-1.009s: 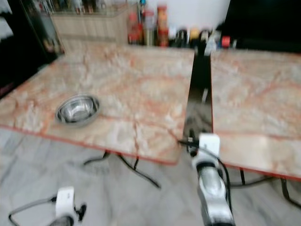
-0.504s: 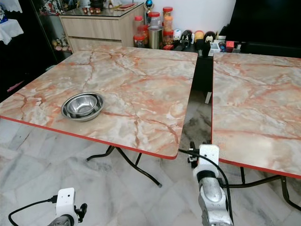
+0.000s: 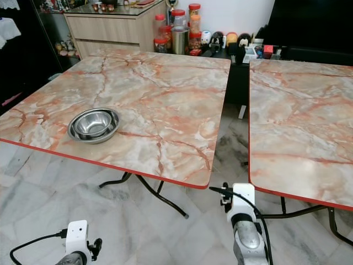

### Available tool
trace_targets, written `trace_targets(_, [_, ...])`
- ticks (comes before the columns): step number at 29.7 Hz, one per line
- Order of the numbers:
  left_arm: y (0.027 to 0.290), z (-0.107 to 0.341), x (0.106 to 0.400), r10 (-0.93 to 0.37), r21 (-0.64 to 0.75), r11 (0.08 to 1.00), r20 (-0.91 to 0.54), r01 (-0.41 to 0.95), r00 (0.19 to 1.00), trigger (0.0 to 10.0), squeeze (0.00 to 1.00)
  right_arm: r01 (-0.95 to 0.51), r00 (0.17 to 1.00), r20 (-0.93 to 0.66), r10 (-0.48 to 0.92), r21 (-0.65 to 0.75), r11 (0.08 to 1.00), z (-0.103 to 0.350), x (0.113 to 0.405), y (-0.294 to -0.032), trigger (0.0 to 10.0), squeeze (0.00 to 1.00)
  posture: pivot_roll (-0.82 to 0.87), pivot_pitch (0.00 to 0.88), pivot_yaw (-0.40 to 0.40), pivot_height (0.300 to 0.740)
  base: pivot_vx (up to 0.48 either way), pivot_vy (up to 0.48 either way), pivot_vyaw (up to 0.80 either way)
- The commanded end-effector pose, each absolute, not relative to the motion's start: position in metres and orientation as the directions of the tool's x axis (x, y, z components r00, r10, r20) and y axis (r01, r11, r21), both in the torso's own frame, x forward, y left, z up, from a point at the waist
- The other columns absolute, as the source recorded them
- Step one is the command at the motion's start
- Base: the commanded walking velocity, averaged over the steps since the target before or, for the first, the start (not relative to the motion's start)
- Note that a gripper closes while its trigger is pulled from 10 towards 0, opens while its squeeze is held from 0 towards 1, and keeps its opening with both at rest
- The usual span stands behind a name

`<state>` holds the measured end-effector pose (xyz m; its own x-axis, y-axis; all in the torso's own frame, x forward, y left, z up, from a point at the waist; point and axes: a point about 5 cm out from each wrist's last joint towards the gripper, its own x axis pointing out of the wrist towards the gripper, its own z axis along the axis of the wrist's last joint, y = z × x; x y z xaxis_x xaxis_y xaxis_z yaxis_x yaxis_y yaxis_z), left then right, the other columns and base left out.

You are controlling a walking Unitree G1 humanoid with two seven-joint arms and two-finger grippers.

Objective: Setting the table

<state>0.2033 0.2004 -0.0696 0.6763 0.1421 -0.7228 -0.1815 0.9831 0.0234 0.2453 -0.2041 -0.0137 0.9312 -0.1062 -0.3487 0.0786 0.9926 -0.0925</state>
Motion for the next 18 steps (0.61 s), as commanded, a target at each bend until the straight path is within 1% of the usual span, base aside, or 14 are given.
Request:
trace_targets(1, [0.204, -0.069, 0.203, 0.15, 0.026, 0.981, -0.72, -0.19, 0.677, 10.0, 0.0, 0.077, 0.917, -0.384, -0.109, -0.098, 0.992, -0.021, 0.24, -0.207, 10.0, 0.0, -0.04, 0.0, 0.037, 0.74, 0.0, 0.0, 0.0])
trace_targets(11, [0.205, -0.069, 0.203, 0.152, 0.029, 0.981, -0.721, -0.19, 0.676, 10.0, 0.0, 0.069, 0.877, -0.469, -0.107, -0.098, 0.993, -0.038, 0.226, -0.207, 10.0, 0.0, -0.04, 0.0, 0.041, 0.74, 0.0, 0.0, 0.0])
trace_targets(15, [0.205, -0.069, 0.203, 0.154, 0.033, 0.982, -0.721, -0.188, 0.676, 10.0, 0.0, 0.014, 0.802, -0.593, -0.07, -0.099, 0.995, -0.057, 0.209, -0.202, 10.0, 0.0, -0.04, 0.0, 0.041, 0.74, 0.0, 0.0, 0.0])
trace_targets(16, [0.205, -0.069, 0.203, 0.154, 0.033, 0.982, -0.721, -0.188, 0.676, 10.0, 0.0, 0.014, 0.802, -0.593, -0.07, -0.099, 0.995, -0.057, 0.209, -0.202, 10.0, 0.0, -0.04, 0.0, 0.041, 0.74, 0.0, 0.0, 0.0])
trace_targets(18, [0.205, -0.069, 0.203, 0.154, 0.034, 0.982, -0.723, -0.187, 0.674, 10.0, 0.0, 0.0, 0.772, -0.632, -0.062, -0.097, 0.995, -0.063, 0.202, -0.201, 10.0, 0.0, -0.04, 0.0, 0.041, 0.74, 0.0, 0.0, 0.0])
